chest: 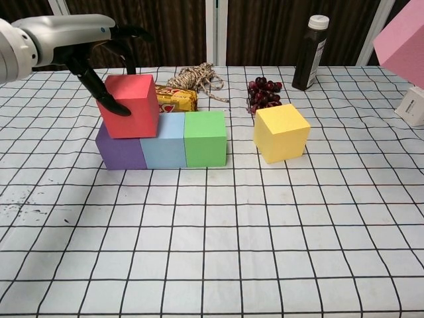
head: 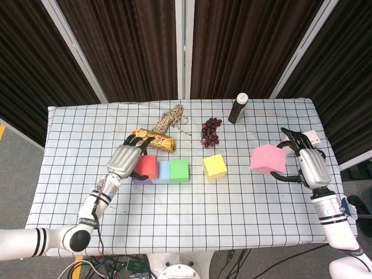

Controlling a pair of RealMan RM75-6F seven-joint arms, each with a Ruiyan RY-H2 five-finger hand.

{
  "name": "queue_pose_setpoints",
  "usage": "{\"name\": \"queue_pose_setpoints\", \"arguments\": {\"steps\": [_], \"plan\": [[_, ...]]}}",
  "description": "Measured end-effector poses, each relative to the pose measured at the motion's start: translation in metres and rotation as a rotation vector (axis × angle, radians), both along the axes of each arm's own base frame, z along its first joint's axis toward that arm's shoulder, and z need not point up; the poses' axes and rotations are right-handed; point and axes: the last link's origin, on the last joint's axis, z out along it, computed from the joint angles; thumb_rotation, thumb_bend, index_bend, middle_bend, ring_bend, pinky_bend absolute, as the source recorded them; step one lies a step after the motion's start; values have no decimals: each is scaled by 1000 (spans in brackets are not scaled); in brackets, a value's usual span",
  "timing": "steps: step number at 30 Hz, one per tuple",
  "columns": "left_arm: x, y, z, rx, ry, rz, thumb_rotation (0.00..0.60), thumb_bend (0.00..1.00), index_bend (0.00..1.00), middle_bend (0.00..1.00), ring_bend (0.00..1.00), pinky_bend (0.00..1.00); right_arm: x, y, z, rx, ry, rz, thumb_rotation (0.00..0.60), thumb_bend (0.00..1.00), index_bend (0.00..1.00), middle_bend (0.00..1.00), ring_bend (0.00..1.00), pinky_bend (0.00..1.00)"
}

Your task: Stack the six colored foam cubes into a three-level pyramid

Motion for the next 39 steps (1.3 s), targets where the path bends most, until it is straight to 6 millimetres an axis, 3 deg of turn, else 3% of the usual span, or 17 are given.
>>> {"name": "queue_pose_setpoints", "arguments": {"steps": [39], "plan": [[0,5,-4,1,-13,16,600,54,62,478,112,0,-7,-2,-4,16,-6,-22,600,76,0,441,67,0]]}}
